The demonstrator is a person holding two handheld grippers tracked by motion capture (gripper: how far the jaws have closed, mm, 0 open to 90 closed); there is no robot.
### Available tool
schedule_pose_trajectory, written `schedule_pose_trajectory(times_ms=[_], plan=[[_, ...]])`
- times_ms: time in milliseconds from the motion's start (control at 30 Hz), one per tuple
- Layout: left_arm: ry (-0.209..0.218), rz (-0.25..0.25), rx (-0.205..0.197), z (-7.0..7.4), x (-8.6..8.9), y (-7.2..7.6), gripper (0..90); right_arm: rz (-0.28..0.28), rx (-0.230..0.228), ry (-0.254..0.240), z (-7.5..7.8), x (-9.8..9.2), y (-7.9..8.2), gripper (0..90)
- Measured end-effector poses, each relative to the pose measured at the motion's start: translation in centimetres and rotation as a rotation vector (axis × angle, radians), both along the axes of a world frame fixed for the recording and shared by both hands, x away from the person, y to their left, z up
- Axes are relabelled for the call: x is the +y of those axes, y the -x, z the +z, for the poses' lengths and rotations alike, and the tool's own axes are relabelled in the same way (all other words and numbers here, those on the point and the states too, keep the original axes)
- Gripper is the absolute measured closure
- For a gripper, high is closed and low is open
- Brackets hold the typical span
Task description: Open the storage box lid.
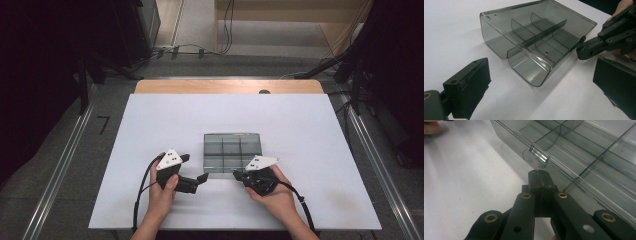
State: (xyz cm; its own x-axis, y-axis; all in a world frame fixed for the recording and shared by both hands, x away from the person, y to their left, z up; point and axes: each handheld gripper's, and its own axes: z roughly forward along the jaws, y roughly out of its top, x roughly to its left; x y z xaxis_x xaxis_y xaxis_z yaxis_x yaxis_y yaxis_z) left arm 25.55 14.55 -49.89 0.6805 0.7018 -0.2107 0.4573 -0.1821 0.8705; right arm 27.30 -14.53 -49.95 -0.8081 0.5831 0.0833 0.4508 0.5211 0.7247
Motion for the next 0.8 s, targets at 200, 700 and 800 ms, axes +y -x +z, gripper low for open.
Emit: schedule_pose_trajectory(times_ms=[200,700,800], plan=[[-0.002,0.000,0.000,-0.01,-0.01,0.00,1.2,-0.001,0.000,-0.016,0.17,-0.09,0.00,88.8],[-0.011,-0.004,0.006,-0.18,-0.30,0.03,1.2,0.001,-0.005,-0.016,0.27,-0.05,-0.02,88.8],[-0.013,-0.004,0.004,-0.22,-0.33,0.03,1.2,0.002,-0.005,-0.015,0.29,-0.04,-0.01,88.8]])
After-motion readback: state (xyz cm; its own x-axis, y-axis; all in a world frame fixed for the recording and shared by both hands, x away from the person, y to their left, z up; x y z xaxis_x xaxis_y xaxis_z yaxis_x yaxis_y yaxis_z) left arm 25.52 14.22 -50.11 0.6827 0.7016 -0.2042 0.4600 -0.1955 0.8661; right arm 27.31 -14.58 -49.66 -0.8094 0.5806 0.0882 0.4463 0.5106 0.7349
